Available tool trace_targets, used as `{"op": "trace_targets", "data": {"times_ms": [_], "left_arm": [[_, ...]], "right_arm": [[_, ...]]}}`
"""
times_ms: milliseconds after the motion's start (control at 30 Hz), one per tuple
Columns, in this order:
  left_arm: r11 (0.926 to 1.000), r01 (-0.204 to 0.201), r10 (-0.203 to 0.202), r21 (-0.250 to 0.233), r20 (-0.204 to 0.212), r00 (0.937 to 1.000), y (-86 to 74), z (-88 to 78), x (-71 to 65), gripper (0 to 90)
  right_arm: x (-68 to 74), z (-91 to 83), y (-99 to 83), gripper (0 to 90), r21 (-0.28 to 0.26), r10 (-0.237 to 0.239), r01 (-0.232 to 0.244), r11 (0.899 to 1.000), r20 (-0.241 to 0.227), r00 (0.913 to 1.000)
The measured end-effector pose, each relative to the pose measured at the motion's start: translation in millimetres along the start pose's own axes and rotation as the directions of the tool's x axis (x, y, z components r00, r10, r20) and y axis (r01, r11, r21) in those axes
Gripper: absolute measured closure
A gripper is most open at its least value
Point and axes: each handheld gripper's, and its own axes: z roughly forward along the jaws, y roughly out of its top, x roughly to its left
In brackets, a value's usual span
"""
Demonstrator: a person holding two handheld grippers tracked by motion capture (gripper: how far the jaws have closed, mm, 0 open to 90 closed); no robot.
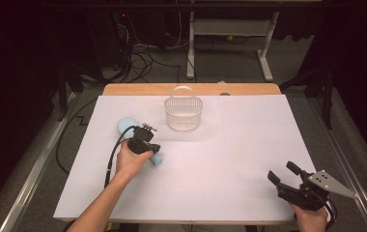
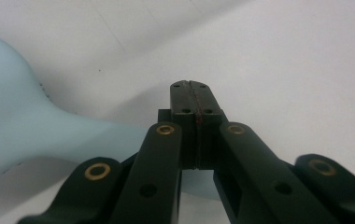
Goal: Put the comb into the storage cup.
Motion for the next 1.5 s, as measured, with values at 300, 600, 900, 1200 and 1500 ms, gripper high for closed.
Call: {"op": "trace_targets", "data": {"times_ms": [300, 600, 900, 1200, 1500], "left_arm": [[0.9998, -0.018, 0.018, 0.005, -0.021, 0.9996, -8.3, -4.2, -2.1, 89.6], [0.9993, -0.035, 0.035, 0.014, -0.032, 0.9989, -12.1, -4.8, -6.7, 89.6], [0.9993, -0.034, 0.035, 0.017, -0.030, 0.9989, -20.2, -9.0, -8.5, 89.7], [0.9996, -0.026, 0.027, 0.013, -0.042, 0.9987, -26.6, -13.4, -9.3, 89.6], [0.9996, -0.022, 0.023, 0.020, -0.060, 0.9979, -34.1, -18.3, -7.2, 89.7]], "right_arm": [[0.3, -0.6, -0.1, 19.6, -0.001, 0.000, 0.000, 1.000, 0.000, 1.0000], [0.4, -0.7, 0.0, 19.6, -0.002, -0.007, 0.007, 1.000, -0.003, 1.0000], [0.5, -0.6, 0.0, 19.7, -0.003, -0.011, 0.011, 1.000, -0.006, 0.9999], [1.2, 0.1, -0.1, 19.7, 0.000, -0.011, 0.011, 1.000, -0.011, 0.9999], [1.7, 0.2, 0.0, 19.7, 0.000, -0.010, 0.010, 1.000, -0.009, 0.9999]]}}
